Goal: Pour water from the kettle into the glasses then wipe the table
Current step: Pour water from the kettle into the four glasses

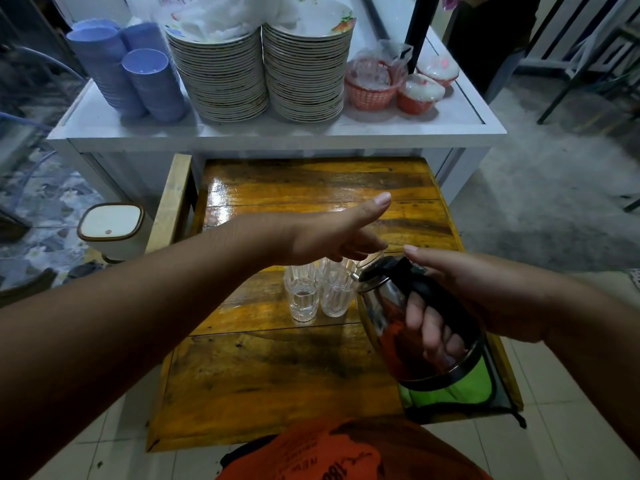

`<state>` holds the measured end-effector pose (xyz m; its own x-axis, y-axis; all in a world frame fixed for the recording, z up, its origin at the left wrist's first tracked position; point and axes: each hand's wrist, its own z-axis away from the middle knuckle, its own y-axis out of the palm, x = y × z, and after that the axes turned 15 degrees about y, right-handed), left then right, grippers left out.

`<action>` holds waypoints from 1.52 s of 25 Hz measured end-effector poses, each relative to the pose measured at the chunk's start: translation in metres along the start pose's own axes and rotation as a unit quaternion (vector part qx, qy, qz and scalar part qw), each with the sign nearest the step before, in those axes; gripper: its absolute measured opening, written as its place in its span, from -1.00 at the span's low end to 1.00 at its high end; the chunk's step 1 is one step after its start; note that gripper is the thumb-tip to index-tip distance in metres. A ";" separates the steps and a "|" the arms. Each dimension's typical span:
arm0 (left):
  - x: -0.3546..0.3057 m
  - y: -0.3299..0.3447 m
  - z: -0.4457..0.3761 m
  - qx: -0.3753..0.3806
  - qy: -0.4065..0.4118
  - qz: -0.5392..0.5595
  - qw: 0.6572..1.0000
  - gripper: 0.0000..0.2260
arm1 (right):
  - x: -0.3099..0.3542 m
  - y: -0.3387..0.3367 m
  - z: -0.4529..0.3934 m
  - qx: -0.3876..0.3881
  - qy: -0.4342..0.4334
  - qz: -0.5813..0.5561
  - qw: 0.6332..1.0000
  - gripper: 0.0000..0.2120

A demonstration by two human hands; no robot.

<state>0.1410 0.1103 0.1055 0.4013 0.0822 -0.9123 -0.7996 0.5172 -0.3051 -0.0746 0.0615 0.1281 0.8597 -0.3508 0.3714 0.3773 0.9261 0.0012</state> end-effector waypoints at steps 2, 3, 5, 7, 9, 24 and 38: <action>0.003 -0.001 -0.001 0.003 0.004 0.003 1.000 -0.16 | 0.003 -0.001 0.001 0.009 0.006 0.003 1.000 -0.25; 0.004 -0.002 -0.001 0.004 0.005 0.002 1.000 -0.17 | 0.004 -0.002 0.001 0.011 0.011 0.006 1.000 -0.25; 0.006 -0.003 -0.003 0.007 0.006 0.003 1.000 -0.15 | 0.007 -0.003 0.003 0.011 0.020 0.013 1.000 -0.25; 0.007 -0.003 -0.003 0.006 0.005 0.010 1.000 -0.10 | 0.010 -0.004 0.004 0.002 0.020 0.023 1.000 -0.27; 0.006 -0.004 -0.002 0.003 0.004 0.013 1.000 -0.08 | 0.013 -0.004 0.005 -0.009 0.016 0.034 0.999 -0.29; 0.002 -0.003 0.004 -0.018 -0.002 0.008 1.000 -0.17 | 0.022 -0.008 0.003 0.031 0.033 0.035 0.998 -0.25; 0.000 0.000 0.003 -0.023 -0.008 0.004 1.000 -0.20 | 0.018 -0.012 0.006 0.032 0.040 0.047 0.998 -0.26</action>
<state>0.1423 0.1129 0.1068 0.4015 0.1001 -0.9104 -0.8226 0.4764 -0.3104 -0.0658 0.0450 0.1408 0.9162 -0.2692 0.2969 0.2728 0.9616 0.0302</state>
